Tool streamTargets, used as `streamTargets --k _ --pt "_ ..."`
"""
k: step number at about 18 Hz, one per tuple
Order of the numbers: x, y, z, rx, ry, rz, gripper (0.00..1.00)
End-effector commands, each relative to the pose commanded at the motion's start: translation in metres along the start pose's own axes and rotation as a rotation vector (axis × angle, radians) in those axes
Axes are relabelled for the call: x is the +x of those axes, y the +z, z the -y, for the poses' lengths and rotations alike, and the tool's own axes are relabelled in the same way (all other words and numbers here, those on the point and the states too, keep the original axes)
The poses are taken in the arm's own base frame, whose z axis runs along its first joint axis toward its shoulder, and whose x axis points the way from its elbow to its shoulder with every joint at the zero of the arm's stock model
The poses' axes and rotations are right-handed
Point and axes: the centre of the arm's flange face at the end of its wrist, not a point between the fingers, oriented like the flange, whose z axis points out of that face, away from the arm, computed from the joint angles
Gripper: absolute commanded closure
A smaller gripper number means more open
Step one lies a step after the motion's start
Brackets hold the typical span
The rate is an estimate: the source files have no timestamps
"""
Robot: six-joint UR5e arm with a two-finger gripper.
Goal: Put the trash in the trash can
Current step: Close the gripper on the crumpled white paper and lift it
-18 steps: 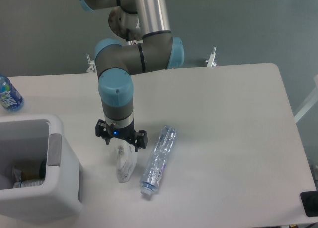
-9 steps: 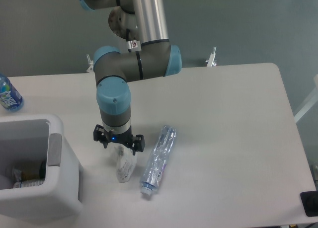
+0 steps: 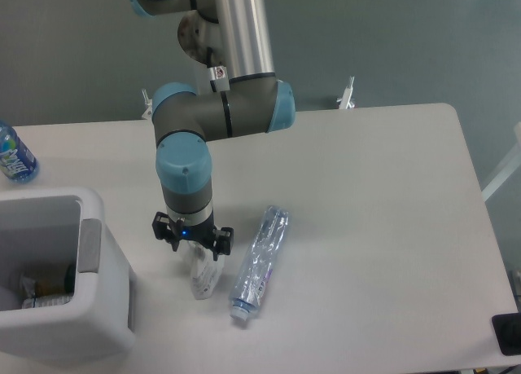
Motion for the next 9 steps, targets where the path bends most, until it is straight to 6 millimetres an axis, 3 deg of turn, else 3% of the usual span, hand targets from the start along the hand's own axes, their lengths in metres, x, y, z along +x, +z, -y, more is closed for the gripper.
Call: streamTargets --k 4,9 --pt "0.001 -0.005 -0.002 0.006 0.003 -0.002 0.98" --pt "0.005 -0.050 -0.006 0.083 0.010 -0.017 1.00"
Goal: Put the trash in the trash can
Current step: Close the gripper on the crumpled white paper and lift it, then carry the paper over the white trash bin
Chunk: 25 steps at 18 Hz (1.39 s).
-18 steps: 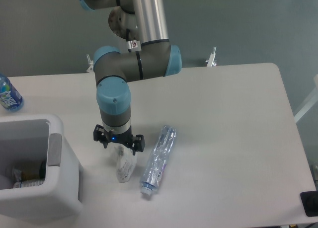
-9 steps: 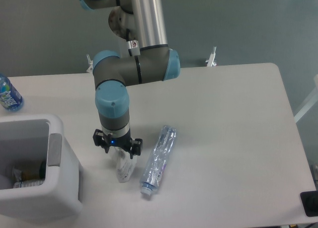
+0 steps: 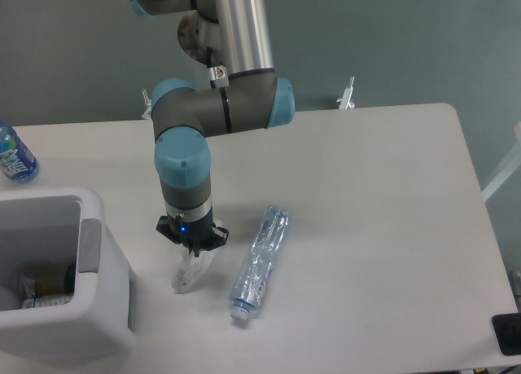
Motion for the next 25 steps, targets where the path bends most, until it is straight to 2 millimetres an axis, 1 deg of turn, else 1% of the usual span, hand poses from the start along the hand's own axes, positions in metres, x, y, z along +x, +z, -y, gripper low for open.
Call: streamTargets --k 1,2,5,7,9,11,12,14,15,17,18,20,21,23,25 --pt "0.001 -0.010 0.001 0.030 -0.002 -0.024 1.00" --pt "-0.005 -0.022 0.002 0.066 -0.021 -0.051 1.00" --pt "-0.022 -0.079 0.005 0.211 -0.090 -0.116 1.00" --pt "-0.040 -0.115 0.017 0.296 -0.176 -0.136 1.00" --pt "-0.053 -0.171 0.029 0.403 -0.233 -0.134 0.99" --pt "-0.066 -0.214 0.042 0.488 -0.299 -0.151 0.99" --pt "-0.072 -0.231 0.046 0.519 -0.336 -0.154 0.99" --pt "-0.069 -0.270 0.056 0.583 -0.363 -0.150 0.99" --pt "-0.062 -0.286 0.062 0.610 -0.362 -0.150 0.99" --pt "-0.050 -0.308 0.065 0.643 -0.369 -0.156 0.99" --pt "-0.030 -0.313 0.067 0.647 -0.353 -0.171 0.99" --pt "0.012 -0.307 0.076 0.631 -0.301 -0.209 0.99" --pt "0.033 -0.301 0.079 0.616 -0.270 -0.227 0.99" --pt "0.069 -0.295 0.084 0.600 -0.218 -0.255 0.98" --pt "0.098 -0.294 0.086 0.593 -0.174 -0.273 0.98"
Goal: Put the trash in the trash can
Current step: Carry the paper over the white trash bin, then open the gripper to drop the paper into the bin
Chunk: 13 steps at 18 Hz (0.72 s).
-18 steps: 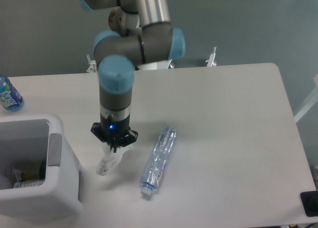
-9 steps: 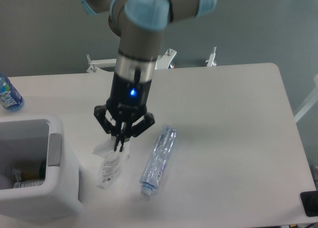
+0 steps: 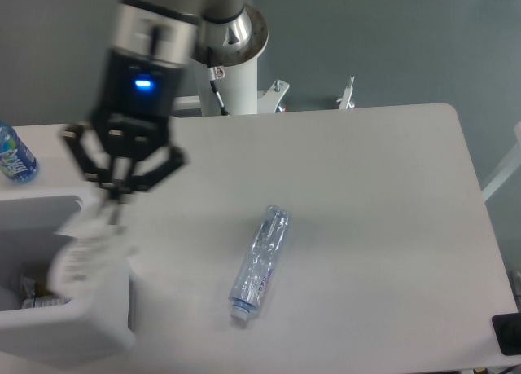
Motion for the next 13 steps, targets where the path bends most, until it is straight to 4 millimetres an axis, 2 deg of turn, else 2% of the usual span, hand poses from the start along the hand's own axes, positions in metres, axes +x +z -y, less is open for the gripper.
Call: streamTargets --k 2,3,6,7,9,10,13 --pt "0.024 0.012 -0.010 -0.027 0.022 -0.027 0.96" --pt "0.030 0.020 -0.018 -0.047 0.026 -0.036 0.95" --pt "0.024 0.041 -0.036 -0.092 0.017 -0.039 0.70" --pt "0.022 0.047 -0.041 -0.105 0.014 -0.039 0.50" --pt "0.021 0.050 -0.041 -0.108 0.011 -0.038 0.25" --pt "0.020 0.049 -0.037 -0.101 0.013 -0.037 0.17" --pt "0.021 0.030 -0.020 -0.047 0.025 -0.030 0.06"
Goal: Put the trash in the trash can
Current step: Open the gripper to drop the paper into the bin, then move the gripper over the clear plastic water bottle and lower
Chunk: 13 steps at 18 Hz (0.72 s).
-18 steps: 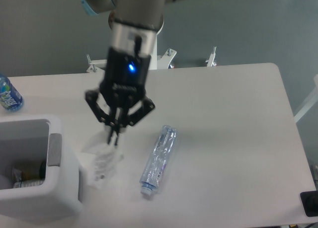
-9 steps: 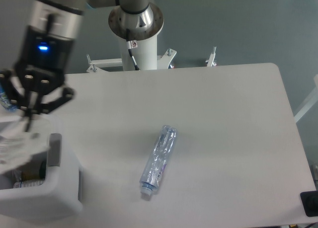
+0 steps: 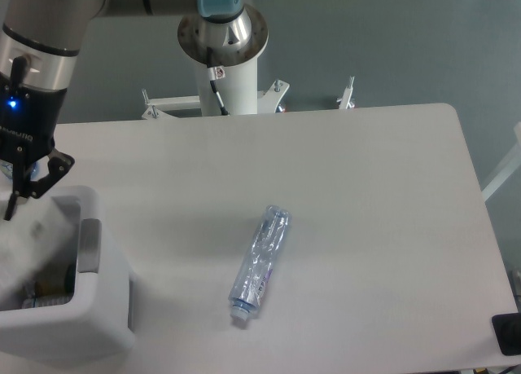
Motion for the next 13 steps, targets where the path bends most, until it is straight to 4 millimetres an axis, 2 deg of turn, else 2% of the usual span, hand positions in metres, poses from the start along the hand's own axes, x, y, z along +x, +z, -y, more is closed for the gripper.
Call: streamTargets --k 2,5,8,11,12,13 --pt "-0.023 -0.013 0.011 0.030 -0.020 0.027 0.00" --pt "-0.080 -0.036 0.023 0.072 -0.087 0.093 0.00" --pt "-0.131 -0.047 0.024 0.088 -0.139 0.169 0.00" --pt "-0.181 -0.055 0.023 0.083 -0.106 0.242 0.00" --pt "-0.202 -0.047 0.018 0.055 -0.081 0.279 0.00" --pt "-0.217 -0.048 0.015 0.038 -0.082 0.340 0.00"
